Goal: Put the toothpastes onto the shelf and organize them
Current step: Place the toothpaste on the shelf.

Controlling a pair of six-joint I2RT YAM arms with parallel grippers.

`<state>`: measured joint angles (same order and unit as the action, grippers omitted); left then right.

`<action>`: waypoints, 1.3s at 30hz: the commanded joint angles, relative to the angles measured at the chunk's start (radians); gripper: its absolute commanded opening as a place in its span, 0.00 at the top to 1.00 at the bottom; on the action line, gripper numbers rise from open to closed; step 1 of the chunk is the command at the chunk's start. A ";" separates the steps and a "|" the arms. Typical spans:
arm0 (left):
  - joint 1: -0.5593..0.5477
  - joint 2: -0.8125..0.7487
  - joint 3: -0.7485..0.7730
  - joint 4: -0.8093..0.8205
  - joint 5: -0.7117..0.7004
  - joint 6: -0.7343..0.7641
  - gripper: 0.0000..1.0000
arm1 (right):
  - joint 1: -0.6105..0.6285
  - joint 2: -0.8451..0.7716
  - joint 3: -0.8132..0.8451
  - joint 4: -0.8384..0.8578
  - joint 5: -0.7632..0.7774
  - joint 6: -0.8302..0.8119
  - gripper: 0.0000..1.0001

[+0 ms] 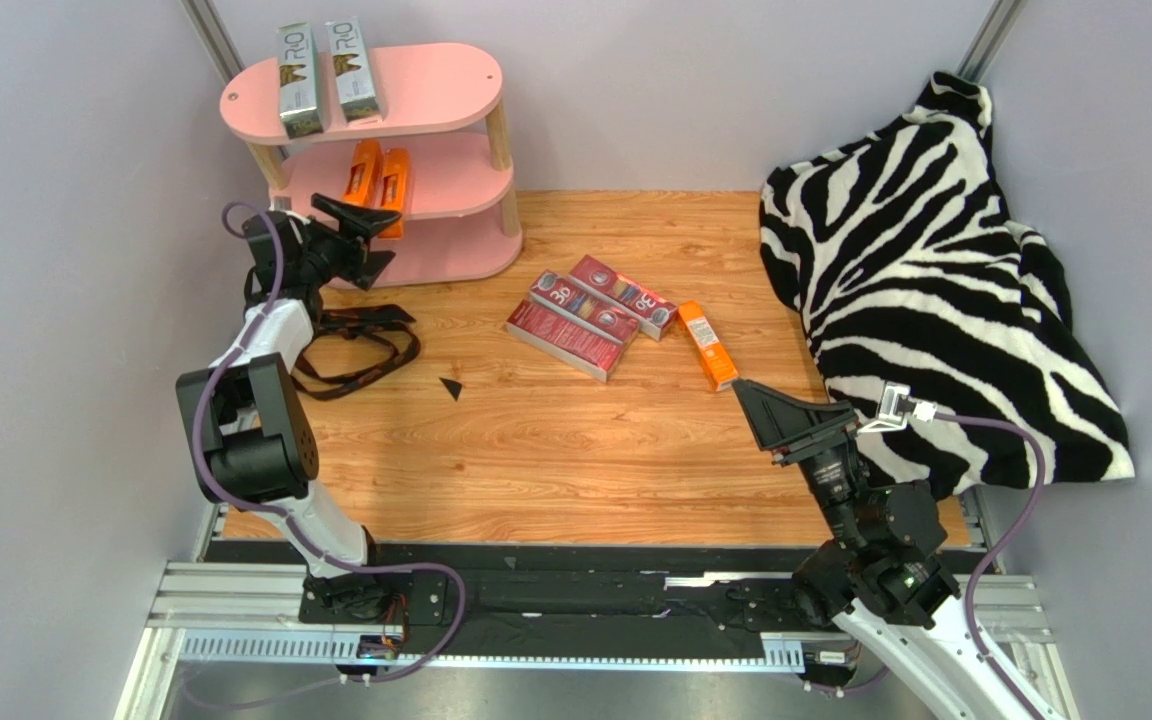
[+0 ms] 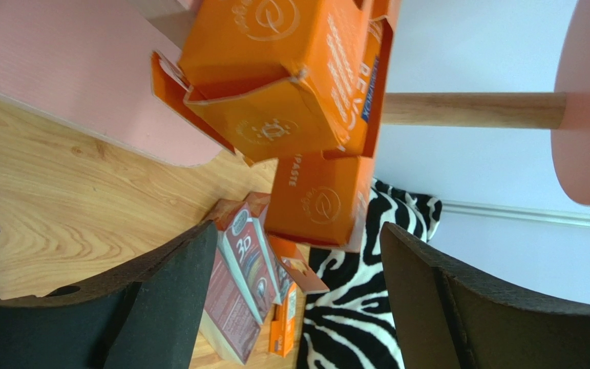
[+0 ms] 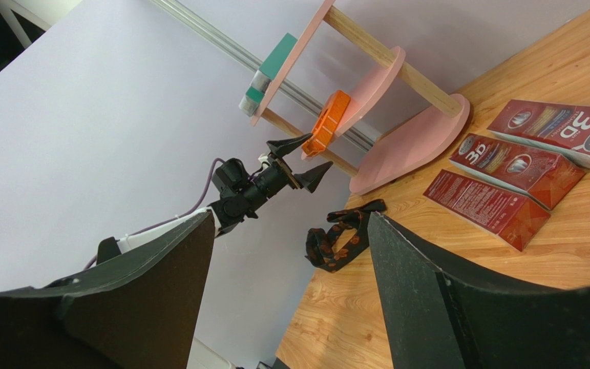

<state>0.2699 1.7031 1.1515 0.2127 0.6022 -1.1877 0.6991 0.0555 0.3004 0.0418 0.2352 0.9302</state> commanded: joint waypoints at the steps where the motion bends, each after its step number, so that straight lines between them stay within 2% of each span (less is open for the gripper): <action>1: 0.006 -0.089 -0.056 0.125 -0.013 0.014 0.13 | 0.005 -0.020 0.020 -0.002 0.004 0.009 0.23; 6: 0.006 -0.140 -0.107 0.163 -0.015 0.013 0.14 | 0.005 -0.025 0.020 -0.011 0.003 0.012 0.23; 9: 0.006 -0.164 -0.142 0.189 -0.010 -0.001 0.18 | 0.005 -0.026 0.017 -0.011 0.004 0.015 0.23; 12: 0.006 -0.181 -0.151 0.191 -0.022 0.002 0.26 | 0.004 -0.028 0.016 -0.011 0.001 0.016 0.23; 16: 0.006 -0.159 -0.136 0.212 -0.016 -0.018 0.42 | 0.005 -0.029 0.014 -0.014 -0.002 0.019 0.23; 20: 0.005 -0.126 -0.098 0.203 -0.005 -0.027 0.48 | 0.004 -0.036 0.017 -0.020 0.001 0.019 0.23; 31: 0.006 -0.080 -0.049 0.200 -0.044 -0.029 0.49 | 0.005 -0.049 0.020 -0.039 0.003 0.015 0.23; 39: 0.005 -0.054 0.001 0.183 -0.021 -0.026 0.48 | 0.005 -0.052 0.026 -0.077 -0.002 0.015 0.23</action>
<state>0.2699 1.6413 1.1015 0.3691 0.5694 -1.2171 0.6991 0.0151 0.3004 -0.0154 0.2344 0.9455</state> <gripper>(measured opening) 0.516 0.771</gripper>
